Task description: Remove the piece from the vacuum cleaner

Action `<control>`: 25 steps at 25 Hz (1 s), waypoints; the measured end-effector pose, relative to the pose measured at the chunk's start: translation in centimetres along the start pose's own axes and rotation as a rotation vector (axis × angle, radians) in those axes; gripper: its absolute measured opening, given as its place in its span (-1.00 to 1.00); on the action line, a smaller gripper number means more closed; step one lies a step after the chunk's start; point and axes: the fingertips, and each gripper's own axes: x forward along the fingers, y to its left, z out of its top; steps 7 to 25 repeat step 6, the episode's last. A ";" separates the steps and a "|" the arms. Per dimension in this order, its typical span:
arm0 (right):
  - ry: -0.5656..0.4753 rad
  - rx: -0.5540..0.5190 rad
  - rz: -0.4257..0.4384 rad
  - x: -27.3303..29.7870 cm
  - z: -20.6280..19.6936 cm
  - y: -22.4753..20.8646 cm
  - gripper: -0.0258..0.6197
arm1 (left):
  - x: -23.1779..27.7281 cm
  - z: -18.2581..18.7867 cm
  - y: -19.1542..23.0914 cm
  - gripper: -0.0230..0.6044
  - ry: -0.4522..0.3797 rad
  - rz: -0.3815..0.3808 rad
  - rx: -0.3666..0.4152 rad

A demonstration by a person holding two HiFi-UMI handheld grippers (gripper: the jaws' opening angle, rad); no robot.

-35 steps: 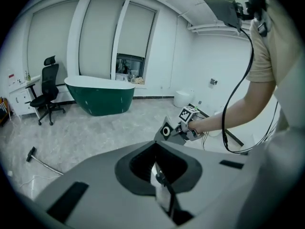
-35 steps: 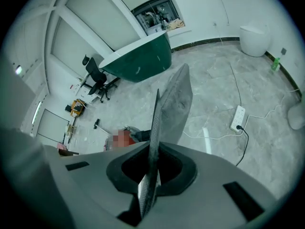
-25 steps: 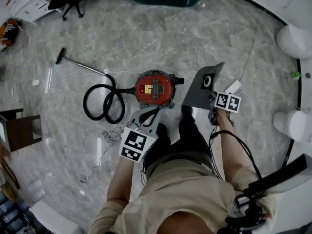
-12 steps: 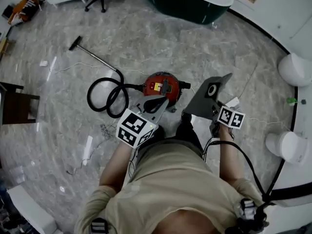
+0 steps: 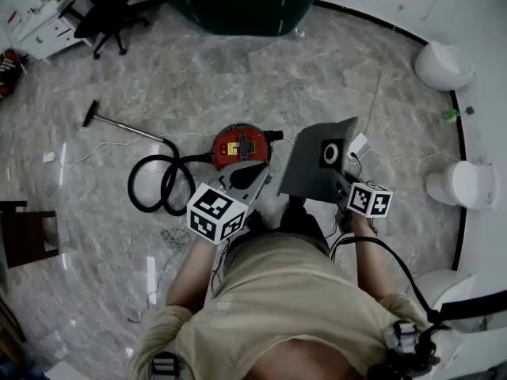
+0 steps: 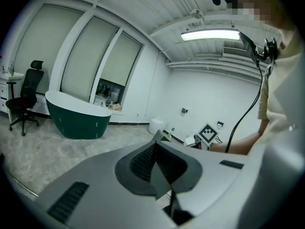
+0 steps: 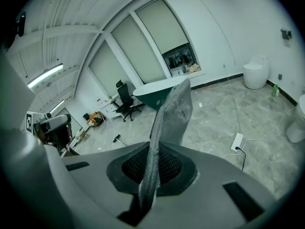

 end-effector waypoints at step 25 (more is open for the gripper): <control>-0.008 -0.002 -0.002 -1.8 0.3 -1.3 -0.87 | 1.2 0.8 -2.2 -0.93 0.023 -0.013 0.030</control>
